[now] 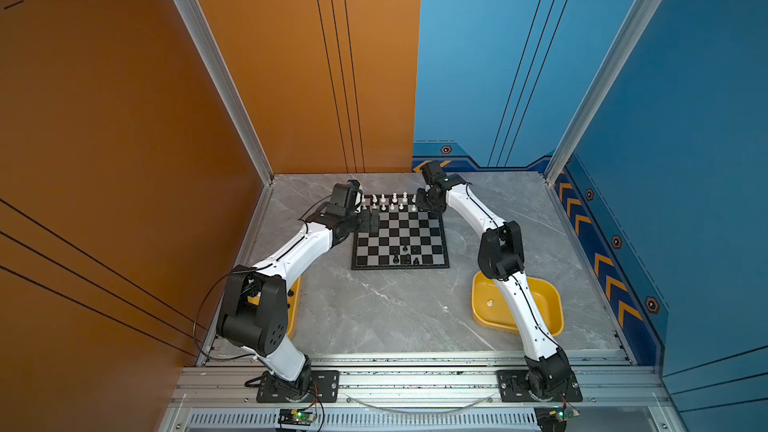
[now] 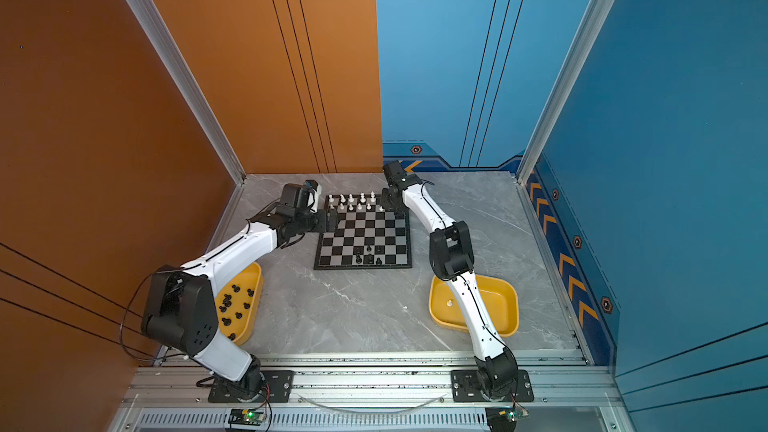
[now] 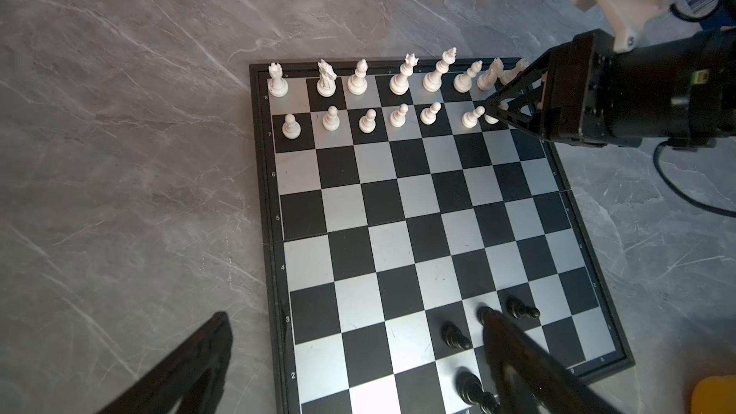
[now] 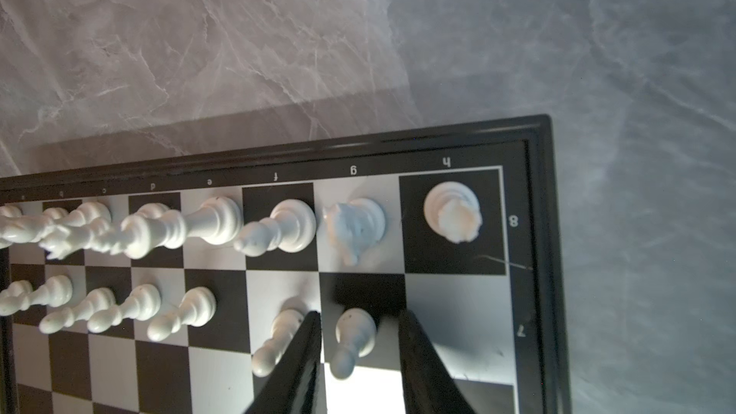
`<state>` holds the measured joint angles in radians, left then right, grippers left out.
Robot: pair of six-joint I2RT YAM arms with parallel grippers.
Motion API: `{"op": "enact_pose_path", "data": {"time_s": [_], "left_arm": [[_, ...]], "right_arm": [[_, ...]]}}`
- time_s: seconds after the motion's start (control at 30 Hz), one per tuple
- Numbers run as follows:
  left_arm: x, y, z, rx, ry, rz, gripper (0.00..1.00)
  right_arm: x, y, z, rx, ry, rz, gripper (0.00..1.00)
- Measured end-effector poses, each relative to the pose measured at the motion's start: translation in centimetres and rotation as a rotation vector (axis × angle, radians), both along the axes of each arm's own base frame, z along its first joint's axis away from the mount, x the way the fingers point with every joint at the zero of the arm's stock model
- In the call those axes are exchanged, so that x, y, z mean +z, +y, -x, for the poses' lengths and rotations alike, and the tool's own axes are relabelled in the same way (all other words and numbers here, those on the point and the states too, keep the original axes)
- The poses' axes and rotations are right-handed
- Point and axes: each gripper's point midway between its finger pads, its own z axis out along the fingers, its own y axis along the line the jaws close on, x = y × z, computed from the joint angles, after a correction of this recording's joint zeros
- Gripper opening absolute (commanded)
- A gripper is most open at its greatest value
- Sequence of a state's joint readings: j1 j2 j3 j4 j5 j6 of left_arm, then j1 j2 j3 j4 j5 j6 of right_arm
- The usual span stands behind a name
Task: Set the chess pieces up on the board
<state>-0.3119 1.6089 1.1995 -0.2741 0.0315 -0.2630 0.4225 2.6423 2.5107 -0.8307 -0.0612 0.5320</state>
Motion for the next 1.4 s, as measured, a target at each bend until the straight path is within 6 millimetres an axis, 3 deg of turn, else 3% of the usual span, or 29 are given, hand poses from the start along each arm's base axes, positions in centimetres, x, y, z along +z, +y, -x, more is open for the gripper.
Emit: {"op": "enact_pose_path", "data": {"time_s": [0.3,0.4,0.53,0.7,0.83,0.93,1.17,1.27,1.4], "left_arm": [[2.0,0.2,0.3,0.002,-0.044,0.014,0.99],[2.5,0.3,0.6,0.002,-0.058,0.019,0.99],[3.1,0.5,1.4,0.001,-0.075,0.025,0.99],[3.6,0.6,2.6,-0.006,-0.096,0.031,0.99],[3.4,-0.1,3.8,-0.030,-0.099,0.033,0.99],[3.2,-1.2,4.7,-0.062,-0.103,0.036,0.99],[2.8,-5.6,7.5,-0.165,-0.103,0.027,1.00],[2.8,-8.0,9.0,-0.215,-0.107,0.018,0.99],[3.1,-11.1,11.4,-0.278,-0.108,0.003,1.00]], "right_arm": [[1.3,0.0,0.0,0.006,-0.018,-0.004,0.43],[3.8,0.0,0.1,0.008,-0.048,-0.016,0.44],[9.3,-0.6,1.0,0.008,-0.111,-0.037,0.44],[15.7,-2.8,5.2,0.000,-0.163,-0.029,0.43],[17.7,-5.8,10.8,-0.018,-0.155,0.014,0.43],[16.6,-8.3,15.8,-0.033,-0.119,0.057,0.43],[9.7,-13.8,26.7,-0.099,0.046,0.130,0.39],[7.7,-15.2,30.2,-0.125,0.088,0.132,0.37],[6.3,-16.5,33.2,-0.155,0.105,0.121,0.36]]}}
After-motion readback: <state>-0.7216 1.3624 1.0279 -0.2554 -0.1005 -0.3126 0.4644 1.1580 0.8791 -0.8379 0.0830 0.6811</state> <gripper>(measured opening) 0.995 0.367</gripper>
